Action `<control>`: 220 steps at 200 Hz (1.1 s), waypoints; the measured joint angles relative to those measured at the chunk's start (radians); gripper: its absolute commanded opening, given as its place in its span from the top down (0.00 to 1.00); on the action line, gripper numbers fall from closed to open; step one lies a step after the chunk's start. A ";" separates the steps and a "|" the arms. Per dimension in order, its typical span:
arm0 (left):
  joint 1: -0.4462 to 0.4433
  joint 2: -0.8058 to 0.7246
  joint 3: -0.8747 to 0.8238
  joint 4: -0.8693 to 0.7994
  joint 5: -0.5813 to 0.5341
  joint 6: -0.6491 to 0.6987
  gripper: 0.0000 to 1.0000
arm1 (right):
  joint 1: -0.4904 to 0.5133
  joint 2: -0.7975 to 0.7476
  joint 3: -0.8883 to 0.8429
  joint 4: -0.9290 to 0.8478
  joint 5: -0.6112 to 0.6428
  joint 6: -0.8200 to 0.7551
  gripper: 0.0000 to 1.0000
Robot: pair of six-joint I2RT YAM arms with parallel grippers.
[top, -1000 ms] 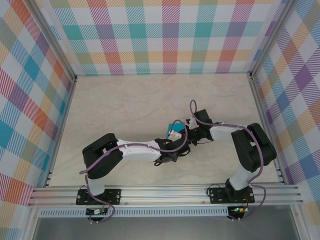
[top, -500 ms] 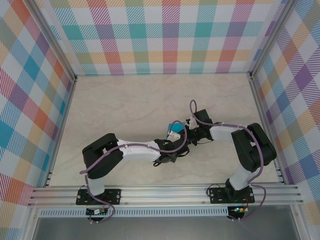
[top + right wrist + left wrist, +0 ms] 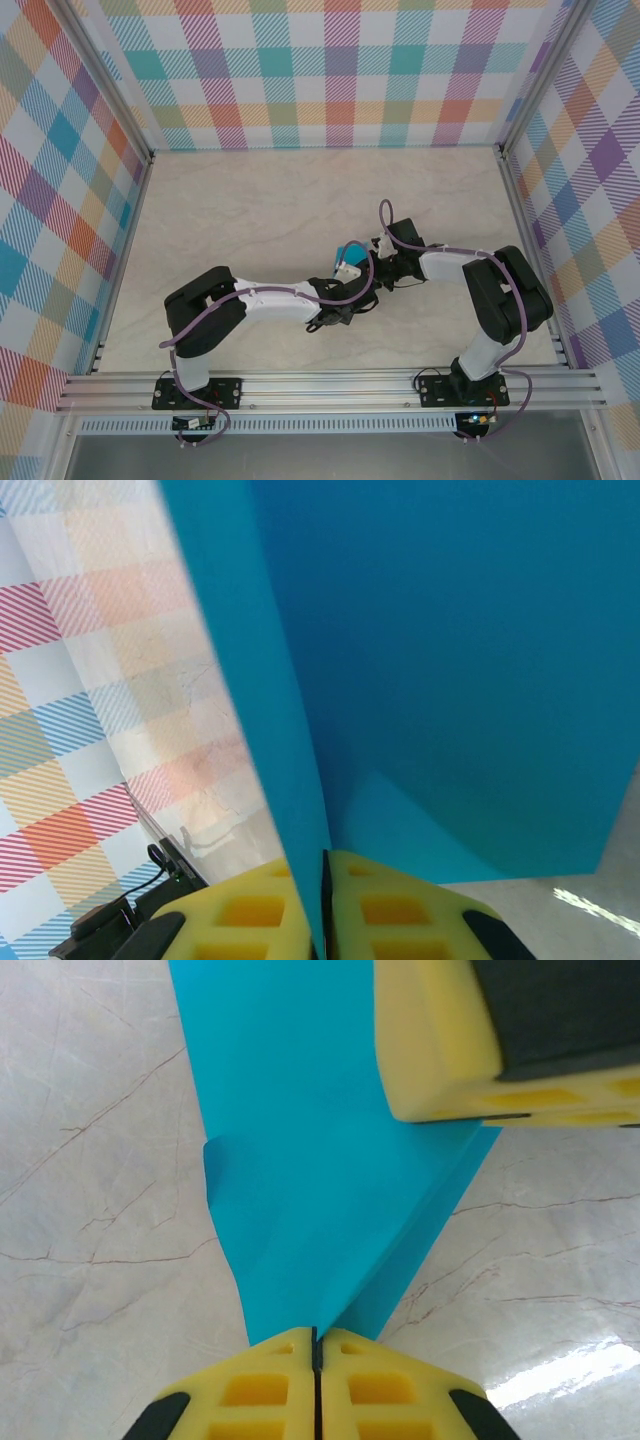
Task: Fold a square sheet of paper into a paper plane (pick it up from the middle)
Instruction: Fourth fold the wing at the center of the table.
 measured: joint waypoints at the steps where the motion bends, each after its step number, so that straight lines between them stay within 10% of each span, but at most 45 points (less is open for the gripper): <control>1: 0.000 0.000 0.000 0.000 0.000 0.000 0.96 | 0.000 0.000 0.000 0.000 0.000 0.000 0.87; 99: 0.162 -0.152 -0.186 0.211 0.280 0.019 0.98 | -0.005 -0.183 0.035 -0.146 0.076 -0.071 0.44; 220: 0.376 -0.171 -0.322 0.503 0.746 -0.026 0.98 | 0.011 -0.166 0.005 -0.085 0.039 -0.064 0.80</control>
